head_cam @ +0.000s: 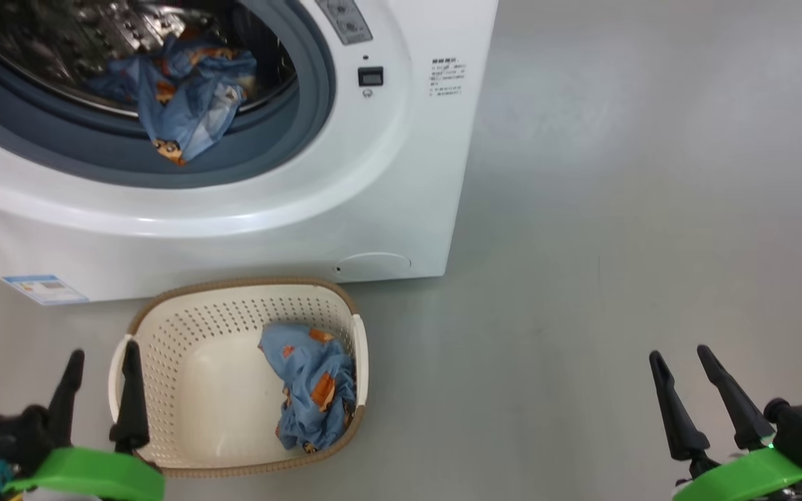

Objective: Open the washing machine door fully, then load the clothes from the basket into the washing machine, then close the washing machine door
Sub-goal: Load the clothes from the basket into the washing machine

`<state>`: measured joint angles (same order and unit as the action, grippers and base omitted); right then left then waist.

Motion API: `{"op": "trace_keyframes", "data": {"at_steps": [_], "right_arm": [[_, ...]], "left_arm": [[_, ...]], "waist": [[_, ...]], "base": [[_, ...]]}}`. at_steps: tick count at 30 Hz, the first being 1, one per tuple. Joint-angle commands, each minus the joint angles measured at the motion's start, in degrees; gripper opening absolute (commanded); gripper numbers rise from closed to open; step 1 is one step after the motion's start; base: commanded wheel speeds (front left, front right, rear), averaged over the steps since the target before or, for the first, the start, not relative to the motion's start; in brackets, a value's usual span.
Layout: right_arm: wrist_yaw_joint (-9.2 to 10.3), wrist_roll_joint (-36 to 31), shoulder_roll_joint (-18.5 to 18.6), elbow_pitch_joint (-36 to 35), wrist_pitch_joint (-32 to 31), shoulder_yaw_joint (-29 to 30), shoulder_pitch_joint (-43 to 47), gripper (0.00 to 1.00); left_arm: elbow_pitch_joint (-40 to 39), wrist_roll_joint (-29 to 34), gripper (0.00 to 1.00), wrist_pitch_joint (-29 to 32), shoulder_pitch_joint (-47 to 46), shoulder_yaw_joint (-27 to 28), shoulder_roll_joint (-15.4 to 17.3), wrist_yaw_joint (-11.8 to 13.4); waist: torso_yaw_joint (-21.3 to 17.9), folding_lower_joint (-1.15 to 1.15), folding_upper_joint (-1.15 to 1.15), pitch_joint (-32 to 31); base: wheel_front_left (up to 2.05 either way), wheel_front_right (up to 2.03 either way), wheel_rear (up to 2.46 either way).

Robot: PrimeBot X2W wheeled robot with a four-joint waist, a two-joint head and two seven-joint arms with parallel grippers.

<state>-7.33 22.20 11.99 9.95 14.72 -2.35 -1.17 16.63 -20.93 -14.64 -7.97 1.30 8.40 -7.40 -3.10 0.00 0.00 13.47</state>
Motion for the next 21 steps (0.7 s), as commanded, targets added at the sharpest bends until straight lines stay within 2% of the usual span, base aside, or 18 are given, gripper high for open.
{"op": "trace_keyframes", "data": {"at_steps": [1, 21], "right_arm": [[-0.16, 0.8, 1.2, -1.1, 0.3, -0.6, 1.4, 1.0], [-0.16, 1.5, 1.9, -1.9, 0.3, 2.6, 9.5, 1.0]], "left_arm": [[-2.0, 0.8, 1.0, -0.4, 1.2, 2.3, 1.2, -0.1], [-9.4, 1.2, 1.0, -0.4, 12.6, 3.8, 0.4, -0.1]], "waist": [[0.3, 0.0, 0.0, -2.3], [1.4, 0.0, 0.0, -8.0]], "base": [[0.0, 0.0, 0.0], [0.0, 0.0, 0.0]]}}
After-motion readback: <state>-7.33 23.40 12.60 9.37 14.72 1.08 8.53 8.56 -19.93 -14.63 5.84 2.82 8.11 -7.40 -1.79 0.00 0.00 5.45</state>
